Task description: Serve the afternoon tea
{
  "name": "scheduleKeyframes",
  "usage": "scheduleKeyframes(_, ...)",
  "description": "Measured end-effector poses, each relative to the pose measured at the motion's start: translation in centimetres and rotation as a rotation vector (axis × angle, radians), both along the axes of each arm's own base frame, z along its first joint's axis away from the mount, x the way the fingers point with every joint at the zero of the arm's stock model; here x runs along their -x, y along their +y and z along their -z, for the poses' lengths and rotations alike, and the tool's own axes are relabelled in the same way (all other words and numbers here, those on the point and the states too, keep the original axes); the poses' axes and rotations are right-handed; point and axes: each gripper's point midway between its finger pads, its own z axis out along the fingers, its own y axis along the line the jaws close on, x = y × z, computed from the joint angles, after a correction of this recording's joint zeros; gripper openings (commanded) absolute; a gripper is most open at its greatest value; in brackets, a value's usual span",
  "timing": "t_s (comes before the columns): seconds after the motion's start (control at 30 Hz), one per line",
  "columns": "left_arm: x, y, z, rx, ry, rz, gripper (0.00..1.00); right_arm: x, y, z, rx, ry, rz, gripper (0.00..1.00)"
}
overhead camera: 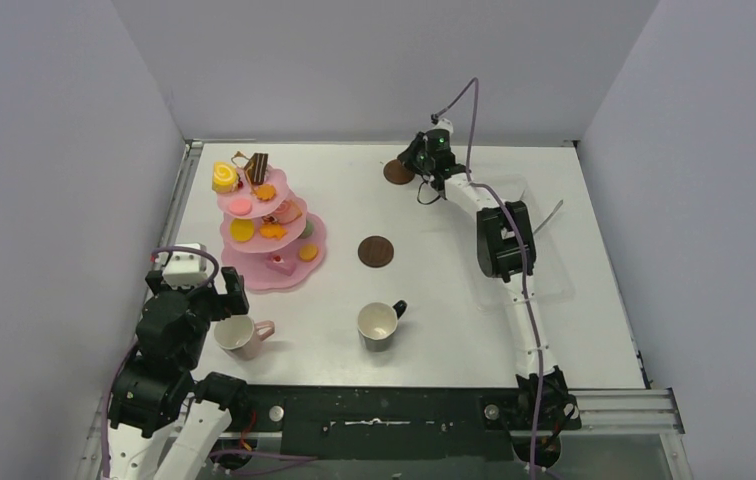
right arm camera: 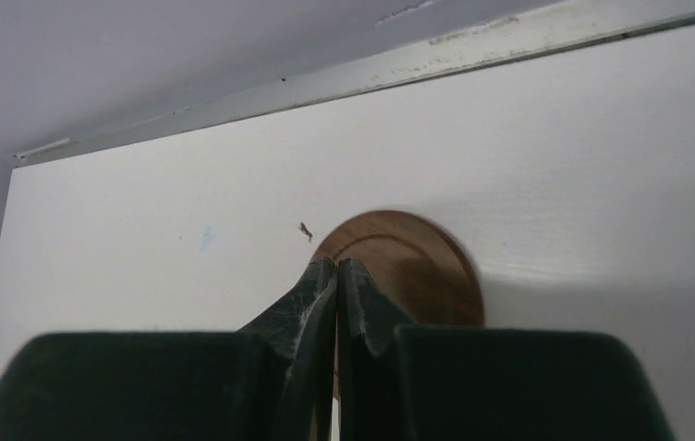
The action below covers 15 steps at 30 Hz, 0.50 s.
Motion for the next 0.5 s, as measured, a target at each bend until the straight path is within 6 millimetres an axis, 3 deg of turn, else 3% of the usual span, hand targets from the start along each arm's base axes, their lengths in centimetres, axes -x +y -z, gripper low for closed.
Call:
scheduleKeyframes(0.13, 0.0, 0.0, 0.0, 0.000, 0.000, 0.000, 0.88, -1.3, 1.4, 0.0, 0.015, -0.020, -0.003, 0.00)
scheduleKeyframes(0.27, 0.0, 0.0, 0.0, 0.000, 0.001, 0.000, 0.88, 0.0, 2.2, 2.1, 0.060, 0.040, -0.019, 0.00)
scheduleKeyframes(0.5, 0.0, 0.0, 0.0, 0.000, 0.001, 0.000, 0.88, 1.1, 3.6, 2.5, 0.133, 0.042, -0.045, 0.00)
